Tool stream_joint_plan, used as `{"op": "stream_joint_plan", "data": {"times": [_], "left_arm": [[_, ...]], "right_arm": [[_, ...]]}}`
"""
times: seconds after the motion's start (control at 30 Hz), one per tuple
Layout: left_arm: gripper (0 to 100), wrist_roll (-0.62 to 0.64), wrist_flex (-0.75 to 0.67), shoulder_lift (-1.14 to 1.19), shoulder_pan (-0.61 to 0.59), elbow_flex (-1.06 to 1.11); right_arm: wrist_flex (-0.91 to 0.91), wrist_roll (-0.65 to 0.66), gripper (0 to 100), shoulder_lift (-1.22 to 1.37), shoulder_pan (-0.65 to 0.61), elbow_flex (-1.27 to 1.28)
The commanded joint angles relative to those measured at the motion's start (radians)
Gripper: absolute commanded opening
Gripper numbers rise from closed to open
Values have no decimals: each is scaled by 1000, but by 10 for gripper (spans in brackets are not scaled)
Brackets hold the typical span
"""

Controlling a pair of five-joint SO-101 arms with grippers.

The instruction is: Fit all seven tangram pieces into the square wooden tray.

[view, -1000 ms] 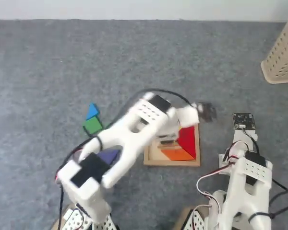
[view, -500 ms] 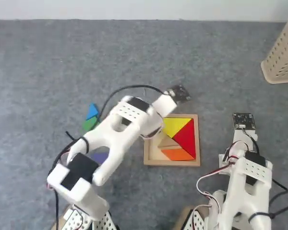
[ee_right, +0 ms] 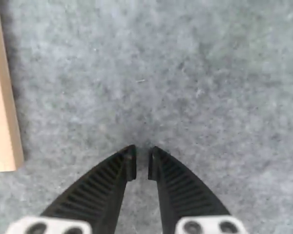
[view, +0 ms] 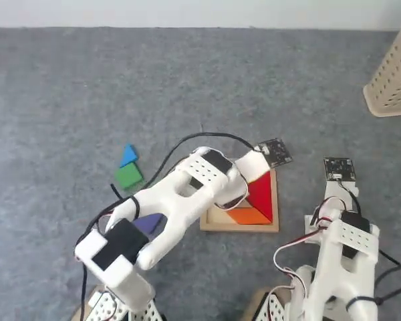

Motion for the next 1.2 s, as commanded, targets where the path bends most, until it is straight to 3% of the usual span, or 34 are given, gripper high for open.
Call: {"op": "stream_joint_plan", "data": {"times": [0.0, 0.2, 0.3, 0.43, 0.5, 0.63, 0.8, 0.9, 1.17], "left_arm": [[70, 14, 2, -6, 31, 1], [70, 14, 11, -15, 58, -15], [70, 14, 120, -26, -14, -111], [70, 26, 295, -100, -201, -282], [85, 117, 358, -160, -324, -346], [141, 147, 445, -249, -572, -343], [180, 81, 370, -239, -816, -139], [232, 144, 282, -212, -922, -42], [319, 425, 239, -152, -934, -19]], "right_arm": [[-18, -5, 80, -31, -13, -3], [-18, -5, 80, -30, -13, -3], [-18, -5, 80, -30, -13, -3], [-18, -5, 80, -30, -13, -2], [-18, -3, 80, -30, -13, -2], [-18, -3, 81, -30, -15, -2], [-18, -3, 83, -30, -16, -2], [-16, -2, 83, -30, -18, -2], [-15, -2, 83, -30, -18, -2]]}}
